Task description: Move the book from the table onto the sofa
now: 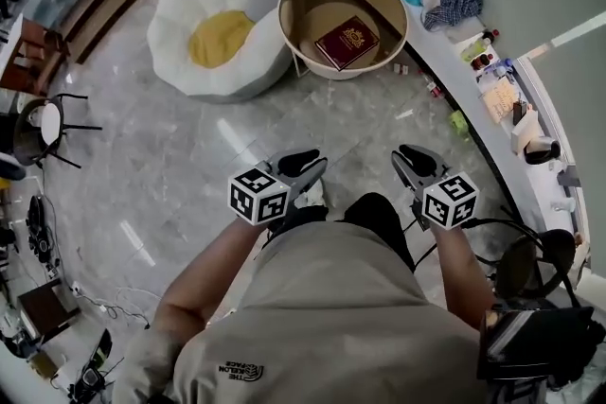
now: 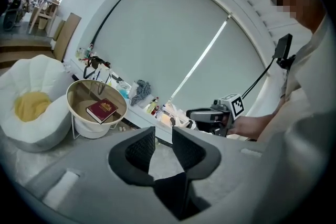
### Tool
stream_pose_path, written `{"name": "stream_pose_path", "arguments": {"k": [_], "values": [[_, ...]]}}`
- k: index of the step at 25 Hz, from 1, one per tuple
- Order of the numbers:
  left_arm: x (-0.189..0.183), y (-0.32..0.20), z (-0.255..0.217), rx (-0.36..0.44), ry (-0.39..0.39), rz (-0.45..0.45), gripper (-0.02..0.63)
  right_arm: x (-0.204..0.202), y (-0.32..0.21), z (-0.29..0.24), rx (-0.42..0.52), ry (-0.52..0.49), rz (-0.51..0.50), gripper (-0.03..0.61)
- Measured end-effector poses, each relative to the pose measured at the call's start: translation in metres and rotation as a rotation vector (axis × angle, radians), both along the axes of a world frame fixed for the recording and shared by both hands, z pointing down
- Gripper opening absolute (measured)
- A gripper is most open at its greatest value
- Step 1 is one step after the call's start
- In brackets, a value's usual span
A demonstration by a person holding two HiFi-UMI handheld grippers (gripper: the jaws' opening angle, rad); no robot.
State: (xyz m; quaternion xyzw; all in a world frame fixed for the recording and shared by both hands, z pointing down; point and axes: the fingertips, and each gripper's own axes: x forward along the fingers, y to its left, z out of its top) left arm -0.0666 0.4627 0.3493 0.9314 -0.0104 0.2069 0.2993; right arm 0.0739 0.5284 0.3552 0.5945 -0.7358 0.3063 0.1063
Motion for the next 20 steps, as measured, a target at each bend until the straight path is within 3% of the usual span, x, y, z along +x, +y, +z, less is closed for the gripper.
{"name": "stream_pose_path", "arguments": {"k": [5, 11, 20], "values": [[0.007, -0.044, 0.016, -0.058, 0.004, -0.05, 0.086, 0.021, -0.051, 0.009, -0.029, -0.007, 0.014, 0.098], [0.04, -0.098, 0.046, -0.128, -0.018, -0.105, 0.087, 0.067, -0.117, 0.044, -0.062, -0.035, 0.005, 0.098], [0.117, -0.181, 0.113, -0.247, -0.123, -0.201, 0.104, 0.16, -0.238, 0.129, -0.144, -0.098, -0.056, 0.1]]}}
